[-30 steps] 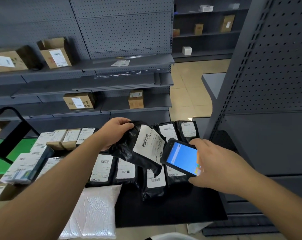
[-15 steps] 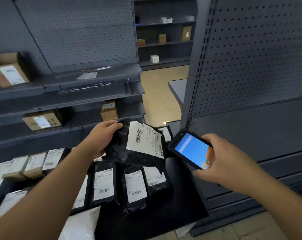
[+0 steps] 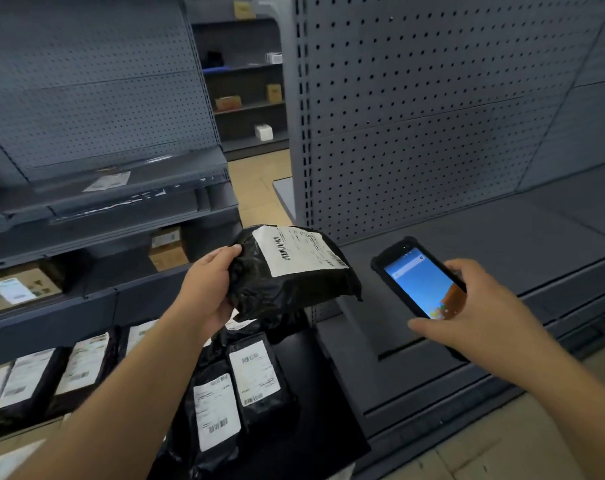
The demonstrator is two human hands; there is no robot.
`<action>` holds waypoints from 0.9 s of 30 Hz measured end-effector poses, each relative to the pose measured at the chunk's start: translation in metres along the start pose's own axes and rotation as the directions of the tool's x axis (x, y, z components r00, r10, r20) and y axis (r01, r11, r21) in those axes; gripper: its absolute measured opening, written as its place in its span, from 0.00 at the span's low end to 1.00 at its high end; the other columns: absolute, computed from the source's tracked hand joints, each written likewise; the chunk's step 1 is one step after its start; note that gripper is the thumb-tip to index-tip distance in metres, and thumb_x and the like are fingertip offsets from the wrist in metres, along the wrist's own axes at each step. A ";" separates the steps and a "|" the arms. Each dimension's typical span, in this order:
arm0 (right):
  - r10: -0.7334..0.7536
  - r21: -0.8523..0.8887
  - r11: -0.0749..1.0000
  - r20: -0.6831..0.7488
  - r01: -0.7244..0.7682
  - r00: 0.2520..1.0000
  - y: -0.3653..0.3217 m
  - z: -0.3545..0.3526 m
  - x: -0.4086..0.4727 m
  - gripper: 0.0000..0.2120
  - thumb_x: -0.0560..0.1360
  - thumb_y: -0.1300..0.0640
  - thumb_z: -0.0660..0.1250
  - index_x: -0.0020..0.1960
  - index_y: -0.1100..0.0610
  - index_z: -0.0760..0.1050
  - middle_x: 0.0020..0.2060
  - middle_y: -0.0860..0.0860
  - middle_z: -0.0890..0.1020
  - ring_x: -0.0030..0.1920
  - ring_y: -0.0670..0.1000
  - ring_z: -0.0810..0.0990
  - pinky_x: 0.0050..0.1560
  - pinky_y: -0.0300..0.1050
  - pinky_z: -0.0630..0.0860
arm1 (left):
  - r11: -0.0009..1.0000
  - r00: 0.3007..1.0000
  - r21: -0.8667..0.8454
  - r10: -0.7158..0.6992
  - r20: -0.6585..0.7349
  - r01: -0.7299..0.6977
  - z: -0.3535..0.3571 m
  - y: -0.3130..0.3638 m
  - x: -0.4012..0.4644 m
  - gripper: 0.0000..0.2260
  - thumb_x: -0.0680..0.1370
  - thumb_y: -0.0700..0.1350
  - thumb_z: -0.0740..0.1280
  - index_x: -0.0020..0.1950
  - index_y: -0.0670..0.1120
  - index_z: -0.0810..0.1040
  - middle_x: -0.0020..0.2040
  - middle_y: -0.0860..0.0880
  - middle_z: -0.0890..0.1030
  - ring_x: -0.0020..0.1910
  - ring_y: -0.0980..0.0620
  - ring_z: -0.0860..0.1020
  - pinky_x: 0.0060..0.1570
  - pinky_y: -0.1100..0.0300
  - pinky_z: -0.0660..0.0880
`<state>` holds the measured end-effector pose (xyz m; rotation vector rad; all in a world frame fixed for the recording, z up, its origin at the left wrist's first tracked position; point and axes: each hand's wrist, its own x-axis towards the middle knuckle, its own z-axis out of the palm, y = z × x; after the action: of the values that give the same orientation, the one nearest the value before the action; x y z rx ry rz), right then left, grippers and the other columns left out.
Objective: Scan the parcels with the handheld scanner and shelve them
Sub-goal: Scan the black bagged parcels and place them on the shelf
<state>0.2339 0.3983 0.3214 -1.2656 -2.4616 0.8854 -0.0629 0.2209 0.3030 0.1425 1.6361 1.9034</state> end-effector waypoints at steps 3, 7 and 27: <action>0.000 0.021 1.000 0.003 0.000 1.000 0.031 -0.019 0.021 0.43 0.65 0.40 0.82 0.72 0.45 0.64 0.55 0.44 0.78 0.51 0.45 0.78 0.45 0.48 0.75 | 0.998 1.000 -0.058 0.011 -0.024 -0.013 0.040 -0.013 0.000 0.07 0.85 0.43 0.66 0.57 0.42 0.81 0.51 0.41 0.88 0.48 0.43 0.88 0.53 0.44 0.84; -0.013 0.030 0.999 0.041 0.012 0.999 0.073 -0.048 0.052 0.41 0.66 0.41 0.82 0.71 0.44 0.64 0.53 0.43 0.77 0.47 0.41 0.78 0.40 0.43 0.73 | 0.990 0.995 -0.141 0.016 -0.097 -0.029 0.096 -0.035 0.000 0.08 0.86 0.43 0.64 0.59 0.42 0.81 0.53 0.42 0.88 0.49 0.45 0.88 0.45 0.51 0.84; -0.123 0.173 0.981 0.224 0.084 0.967 0.161 -0.102 0.145 0.37 0.66 0.42 0.82 0.67 0.40 0.65 0.49 0.42 0.81 0.46 0.45 0.82 0.47 0.51 0.80 | 0.896 0.919 -0.435 -0.094 -0.384 -0.090 0.247 -0.149 -0.020 0.06 0.85 0.36 0.62 0.51 0.41 0.77 0.47 0.41 0.84 0.47 0.46 0.84 0.60 0.48 0.80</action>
<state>0.2999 0.6272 0.2940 -1.0191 -2.5401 1.2409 0.1229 0.4286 0.2279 -0.4658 1.3760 2.3640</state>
